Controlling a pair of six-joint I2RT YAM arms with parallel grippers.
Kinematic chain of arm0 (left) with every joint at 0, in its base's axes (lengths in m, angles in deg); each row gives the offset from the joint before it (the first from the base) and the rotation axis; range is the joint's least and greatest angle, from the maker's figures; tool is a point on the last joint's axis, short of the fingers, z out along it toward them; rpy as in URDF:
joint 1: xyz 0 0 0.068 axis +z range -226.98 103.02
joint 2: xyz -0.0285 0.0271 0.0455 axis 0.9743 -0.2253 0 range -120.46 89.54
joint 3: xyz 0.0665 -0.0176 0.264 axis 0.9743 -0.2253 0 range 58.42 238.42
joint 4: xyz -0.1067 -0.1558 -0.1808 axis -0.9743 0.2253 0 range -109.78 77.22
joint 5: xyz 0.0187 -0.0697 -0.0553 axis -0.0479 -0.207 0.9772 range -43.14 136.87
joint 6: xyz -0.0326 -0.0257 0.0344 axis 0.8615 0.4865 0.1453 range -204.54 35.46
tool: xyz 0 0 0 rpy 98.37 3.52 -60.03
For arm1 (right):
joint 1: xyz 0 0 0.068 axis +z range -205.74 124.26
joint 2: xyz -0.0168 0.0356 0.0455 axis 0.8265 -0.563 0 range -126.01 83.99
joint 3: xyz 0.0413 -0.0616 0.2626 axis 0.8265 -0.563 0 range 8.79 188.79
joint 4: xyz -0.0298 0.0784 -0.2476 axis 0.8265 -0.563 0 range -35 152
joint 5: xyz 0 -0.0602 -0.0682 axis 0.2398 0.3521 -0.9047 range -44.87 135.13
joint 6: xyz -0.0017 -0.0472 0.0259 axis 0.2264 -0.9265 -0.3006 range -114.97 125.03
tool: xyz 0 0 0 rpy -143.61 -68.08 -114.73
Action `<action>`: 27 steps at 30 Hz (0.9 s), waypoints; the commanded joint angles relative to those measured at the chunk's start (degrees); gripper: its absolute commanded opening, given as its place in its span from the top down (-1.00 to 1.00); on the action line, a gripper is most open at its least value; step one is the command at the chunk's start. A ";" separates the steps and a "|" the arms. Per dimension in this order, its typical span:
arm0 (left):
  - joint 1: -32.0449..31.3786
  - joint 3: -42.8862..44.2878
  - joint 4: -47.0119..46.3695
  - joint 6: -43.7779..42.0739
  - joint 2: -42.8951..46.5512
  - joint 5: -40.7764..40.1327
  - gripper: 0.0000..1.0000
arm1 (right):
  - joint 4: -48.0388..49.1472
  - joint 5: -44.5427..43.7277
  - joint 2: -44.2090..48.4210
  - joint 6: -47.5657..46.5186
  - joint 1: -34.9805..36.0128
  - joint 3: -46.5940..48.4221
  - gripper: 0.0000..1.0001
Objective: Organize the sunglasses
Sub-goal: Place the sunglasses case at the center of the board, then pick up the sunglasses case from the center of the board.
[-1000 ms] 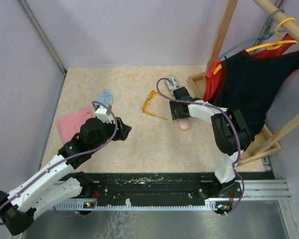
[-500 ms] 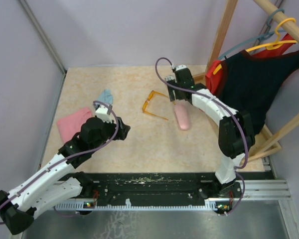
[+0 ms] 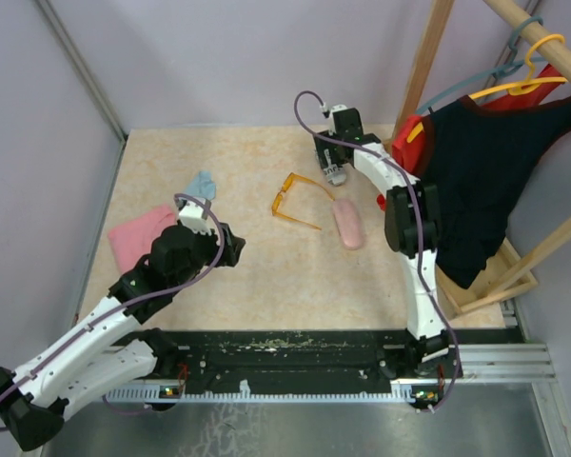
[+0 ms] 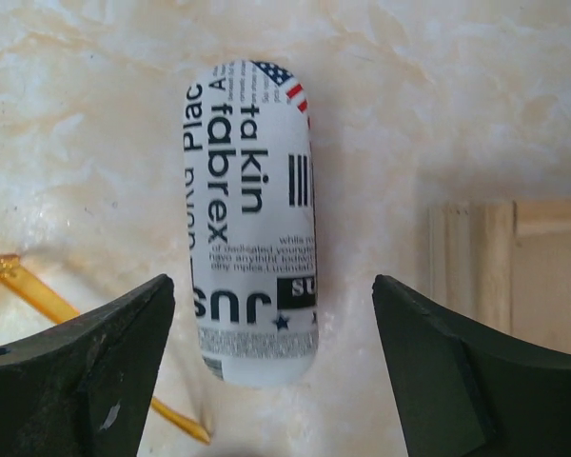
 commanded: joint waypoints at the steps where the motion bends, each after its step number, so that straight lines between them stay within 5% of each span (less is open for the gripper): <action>1: 0.18 0.74 -0.14 -1.07 -0.23 -1.45 -0.57 | -0.72 4.18 -4.55 -2.28 0.02 9.84 -0.75; 11: 0.18 0.81 0.36 -1.46 -0.47 -2.52 -0.58 | -3.45 5.75 -12.87 -2.84 -1.03 18.29 -0.87; 21: 0.18 0.92 0.34 -1.29 -1.04 -2.37 -0.59 | -4.26 4.45 -14.41 -3.35 -1.34 18.12 -0.65; 27: 0.19 0.92 0.47 -1.28 -1.02 -2.75 -0.59 | -1.63 3.21 -12.94 -3.05 -1.35 14.74 -0.31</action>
